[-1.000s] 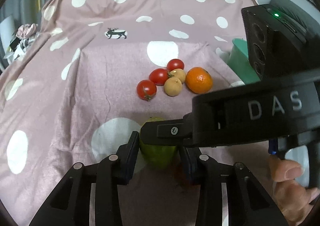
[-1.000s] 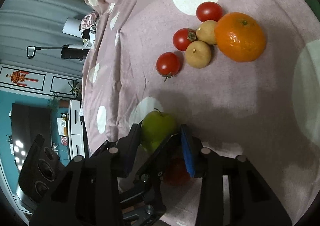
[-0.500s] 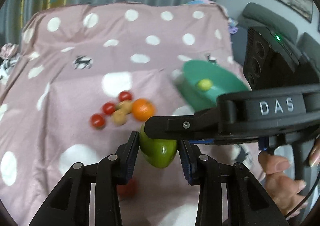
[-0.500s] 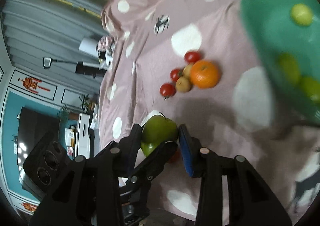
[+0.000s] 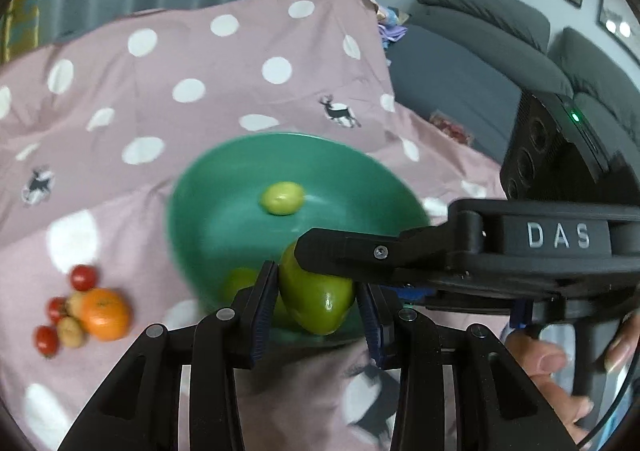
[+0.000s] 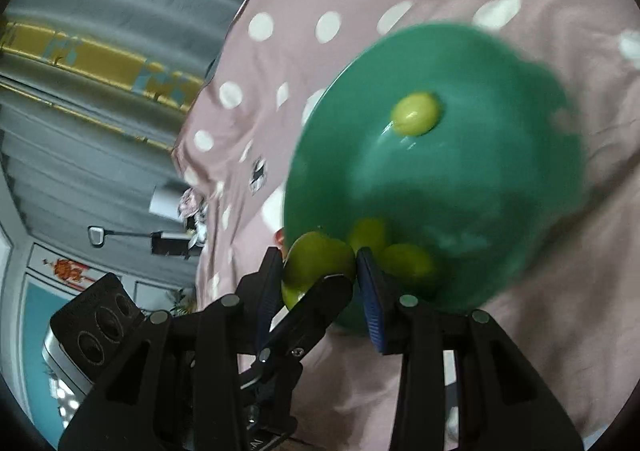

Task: Organize fruits
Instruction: 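Carry the green apple with the right tool over the green bowl, then open the right tool to drop the green apple into the bowl, then move the right tool to the orange tangerine beside the yellow fruits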

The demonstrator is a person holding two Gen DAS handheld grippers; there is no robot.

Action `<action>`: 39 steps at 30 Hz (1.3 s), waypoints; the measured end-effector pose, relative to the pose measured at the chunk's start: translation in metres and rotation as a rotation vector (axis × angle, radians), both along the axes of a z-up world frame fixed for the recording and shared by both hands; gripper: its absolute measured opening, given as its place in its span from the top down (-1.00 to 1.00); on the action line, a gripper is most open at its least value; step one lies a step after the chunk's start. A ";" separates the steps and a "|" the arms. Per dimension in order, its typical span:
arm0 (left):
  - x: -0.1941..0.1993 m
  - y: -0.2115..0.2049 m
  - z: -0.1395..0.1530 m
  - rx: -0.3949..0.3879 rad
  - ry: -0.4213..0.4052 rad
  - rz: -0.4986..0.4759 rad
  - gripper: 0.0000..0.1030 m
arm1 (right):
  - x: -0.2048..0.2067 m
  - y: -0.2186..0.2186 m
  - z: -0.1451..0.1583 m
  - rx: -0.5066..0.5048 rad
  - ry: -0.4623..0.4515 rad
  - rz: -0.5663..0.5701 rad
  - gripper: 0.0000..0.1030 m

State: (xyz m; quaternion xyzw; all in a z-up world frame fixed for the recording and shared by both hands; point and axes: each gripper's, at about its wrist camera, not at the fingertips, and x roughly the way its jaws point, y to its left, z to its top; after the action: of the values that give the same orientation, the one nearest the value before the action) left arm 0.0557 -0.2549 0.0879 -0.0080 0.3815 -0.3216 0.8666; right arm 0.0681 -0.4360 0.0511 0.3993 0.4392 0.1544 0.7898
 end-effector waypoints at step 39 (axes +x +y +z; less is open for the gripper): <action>-0.057 0.197 -0.049 0.126 0.091 0.447 -0.98 | 0.008 0.122 0.023 -0.046 -0.142 0.222 -1.00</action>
State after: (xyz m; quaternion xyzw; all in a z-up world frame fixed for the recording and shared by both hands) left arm -0.0013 -0.0584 0.0389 -0.0525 0.4285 -0.0966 0.8968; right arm 0.0760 -0.3142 0.0743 0.3179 0.4270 0.2585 0.8061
